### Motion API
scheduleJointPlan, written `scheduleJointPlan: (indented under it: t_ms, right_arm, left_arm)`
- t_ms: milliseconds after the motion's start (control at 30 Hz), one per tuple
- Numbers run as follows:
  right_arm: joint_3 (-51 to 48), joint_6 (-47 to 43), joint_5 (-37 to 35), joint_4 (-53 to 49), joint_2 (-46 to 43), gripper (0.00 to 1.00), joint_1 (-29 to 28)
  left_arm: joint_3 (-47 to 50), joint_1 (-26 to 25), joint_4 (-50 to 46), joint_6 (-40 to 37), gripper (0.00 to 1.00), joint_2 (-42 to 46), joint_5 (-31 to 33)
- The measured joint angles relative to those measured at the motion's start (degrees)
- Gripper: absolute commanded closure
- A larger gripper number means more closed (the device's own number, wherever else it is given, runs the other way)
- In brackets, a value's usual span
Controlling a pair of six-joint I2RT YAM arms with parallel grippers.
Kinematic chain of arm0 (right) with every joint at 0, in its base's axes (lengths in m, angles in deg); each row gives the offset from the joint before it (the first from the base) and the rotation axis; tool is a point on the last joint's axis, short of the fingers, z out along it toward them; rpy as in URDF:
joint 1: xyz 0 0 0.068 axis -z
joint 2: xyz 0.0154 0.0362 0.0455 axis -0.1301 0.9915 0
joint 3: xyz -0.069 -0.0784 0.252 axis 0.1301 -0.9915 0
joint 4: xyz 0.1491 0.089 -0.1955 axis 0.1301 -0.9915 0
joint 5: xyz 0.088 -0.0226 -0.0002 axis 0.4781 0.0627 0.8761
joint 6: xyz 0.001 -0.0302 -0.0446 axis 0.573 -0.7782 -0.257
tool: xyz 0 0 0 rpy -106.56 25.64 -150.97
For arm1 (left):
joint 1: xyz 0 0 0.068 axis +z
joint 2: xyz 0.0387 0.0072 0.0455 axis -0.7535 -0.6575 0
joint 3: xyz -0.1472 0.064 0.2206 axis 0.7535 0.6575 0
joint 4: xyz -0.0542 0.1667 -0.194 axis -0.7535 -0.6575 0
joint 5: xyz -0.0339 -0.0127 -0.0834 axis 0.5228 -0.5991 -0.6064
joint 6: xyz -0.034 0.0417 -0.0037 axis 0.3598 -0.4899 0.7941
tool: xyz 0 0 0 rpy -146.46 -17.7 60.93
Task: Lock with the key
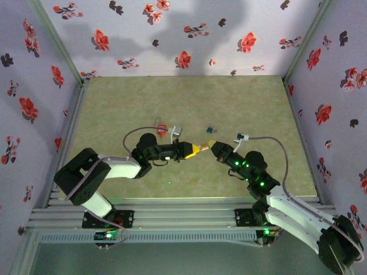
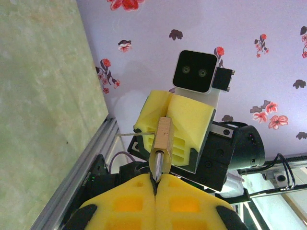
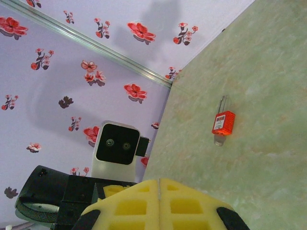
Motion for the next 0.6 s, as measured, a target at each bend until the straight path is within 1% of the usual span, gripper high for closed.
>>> scheduleJointPlan:
  t_ms: [600]
  right_arm:
    - [-0.96,1.31,-1.64,0.57,-0.22,1.0,-0.02]
  left_arm:
    - [0.0,0.0,-0.09,0.0,1.0,-0.11,0.68]
